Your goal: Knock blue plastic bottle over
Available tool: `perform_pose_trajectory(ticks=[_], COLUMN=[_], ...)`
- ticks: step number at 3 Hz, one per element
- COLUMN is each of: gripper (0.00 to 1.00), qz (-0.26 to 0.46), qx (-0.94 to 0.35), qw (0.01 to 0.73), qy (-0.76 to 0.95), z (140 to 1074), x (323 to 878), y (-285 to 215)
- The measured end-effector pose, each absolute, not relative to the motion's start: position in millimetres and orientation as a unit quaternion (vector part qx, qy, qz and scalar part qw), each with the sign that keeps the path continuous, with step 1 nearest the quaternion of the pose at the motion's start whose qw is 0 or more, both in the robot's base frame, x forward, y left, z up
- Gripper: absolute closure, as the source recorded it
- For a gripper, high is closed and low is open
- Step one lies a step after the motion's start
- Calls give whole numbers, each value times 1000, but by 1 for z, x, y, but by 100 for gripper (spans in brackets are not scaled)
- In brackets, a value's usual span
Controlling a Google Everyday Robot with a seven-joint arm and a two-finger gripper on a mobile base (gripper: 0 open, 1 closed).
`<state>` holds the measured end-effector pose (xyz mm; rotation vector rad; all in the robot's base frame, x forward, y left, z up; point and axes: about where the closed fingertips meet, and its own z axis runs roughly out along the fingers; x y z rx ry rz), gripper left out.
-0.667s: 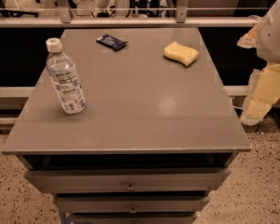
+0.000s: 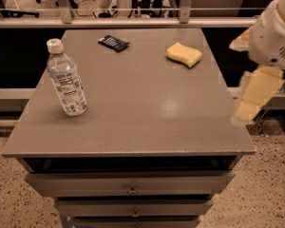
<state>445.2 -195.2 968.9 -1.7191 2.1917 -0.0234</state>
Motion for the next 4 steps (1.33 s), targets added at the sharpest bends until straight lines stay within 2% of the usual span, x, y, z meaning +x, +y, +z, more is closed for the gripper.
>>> perform_pose_trajectory(ticks=[3, 4], gripper=[0, 0], qz=[212, 221], qx=[-598, -593], qw=[336, 347], qy=[696, 692], z=[968, 973], x=[504, 505], y=[28, 37])
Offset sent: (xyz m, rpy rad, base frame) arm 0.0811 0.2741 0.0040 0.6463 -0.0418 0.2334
